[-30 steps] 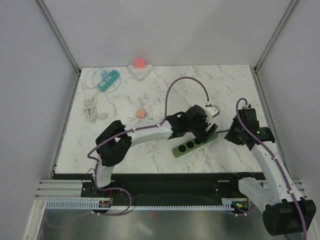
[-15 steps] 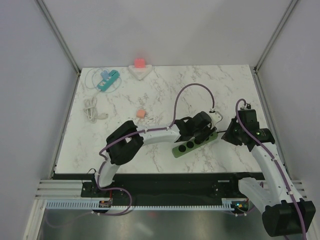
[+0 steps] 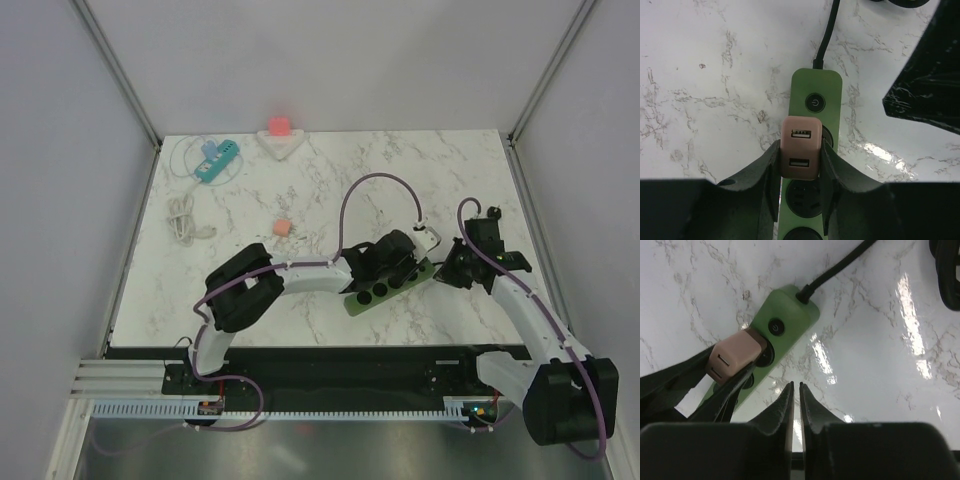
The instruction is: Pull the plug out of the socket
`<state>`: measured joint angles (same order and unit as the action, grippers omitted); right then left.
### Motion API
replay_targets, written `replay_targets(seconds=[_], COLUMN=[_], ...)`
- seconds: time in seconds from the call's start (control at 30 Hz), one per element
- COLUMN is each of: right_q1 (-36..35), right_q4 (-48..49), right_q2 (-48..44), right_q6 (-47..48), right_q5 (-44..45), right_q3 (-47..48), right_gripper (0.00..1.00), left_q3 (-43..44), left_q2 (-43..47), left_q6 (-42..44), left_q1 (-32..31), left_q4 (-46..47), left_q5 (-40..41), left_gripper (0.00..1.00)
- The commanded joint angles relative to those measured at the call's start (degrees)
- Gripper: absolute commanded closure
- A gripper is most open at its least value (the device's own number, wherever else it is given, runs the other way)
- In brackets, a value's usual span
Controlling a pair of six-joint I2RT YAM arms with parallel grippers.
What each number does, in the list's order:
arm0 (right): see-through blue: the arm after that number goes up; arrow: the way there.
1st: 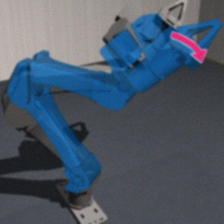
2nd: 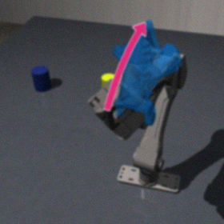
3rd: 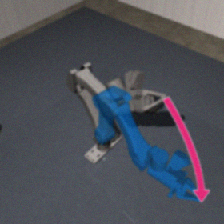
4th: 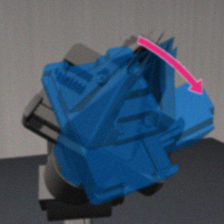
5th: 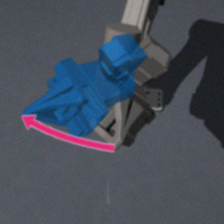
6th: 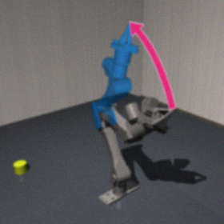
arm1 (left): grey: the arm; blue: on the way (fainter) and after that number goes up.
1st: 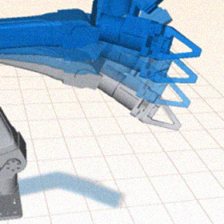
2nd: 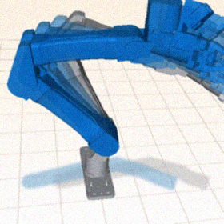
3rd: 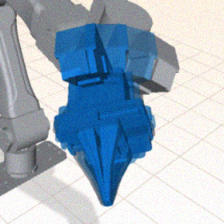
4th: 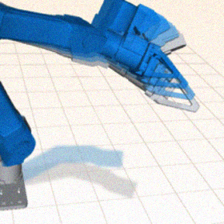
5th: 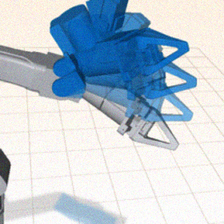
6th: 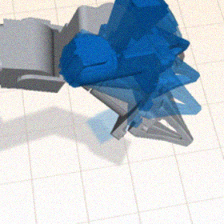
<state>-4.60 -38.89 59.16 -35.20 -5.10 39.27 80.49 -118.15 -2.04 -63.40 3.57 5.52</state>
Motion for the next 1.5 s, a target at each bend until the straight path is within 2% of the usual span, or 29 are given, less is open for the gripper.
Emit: replay_targets(seconds=[0.0, 0.1, 0.17, 0.37, 1.07, 1.47], right_q1=[0.4, 0.6, 0.5, 0.6, 0.5, 0.5], right_q4=[7.1, 9.8, 10.5, 12.2, 13.7, 14.9], right_q2=[1.8, 4.3, 5.9, 10.3, 17.1, 18.9], right_q6=[0.0, 0.0, 0.4, 1.8, 3.4, 3.4], right_q5=[-1.7, -3.1, -3.2, -4.0, -4.8, -1.9], right_q3=[0.8, 0.6, 1.1, 2.3, 4.7, -2.4], right_gripper=[0.86, 0.96, 0.97, 0.88, 0.88, 0.87], left_q3=[-4.3, -6.6, -6.9, -7.3, -6.7, -3.6], left_q2=[4.3, 5.8, 6.0, 6.3, 6.3, 6.3], left_q6=[0.1, -0.7, -0.9, -1.6, -1.8, -2.7], left_q1=[0.1, 0.1, 0.2, 0.1, 0.1, 0.1], left_q4=[3.0, 5.0, 5.3, 5.7, 5.4, 5.1], left_q5=[1.9, 2.0, 2.0, 1.1, -0.1, 0.5], left_gripper=[0.98, 0.98, 0.98, 0.98, 0.98, 0.98])
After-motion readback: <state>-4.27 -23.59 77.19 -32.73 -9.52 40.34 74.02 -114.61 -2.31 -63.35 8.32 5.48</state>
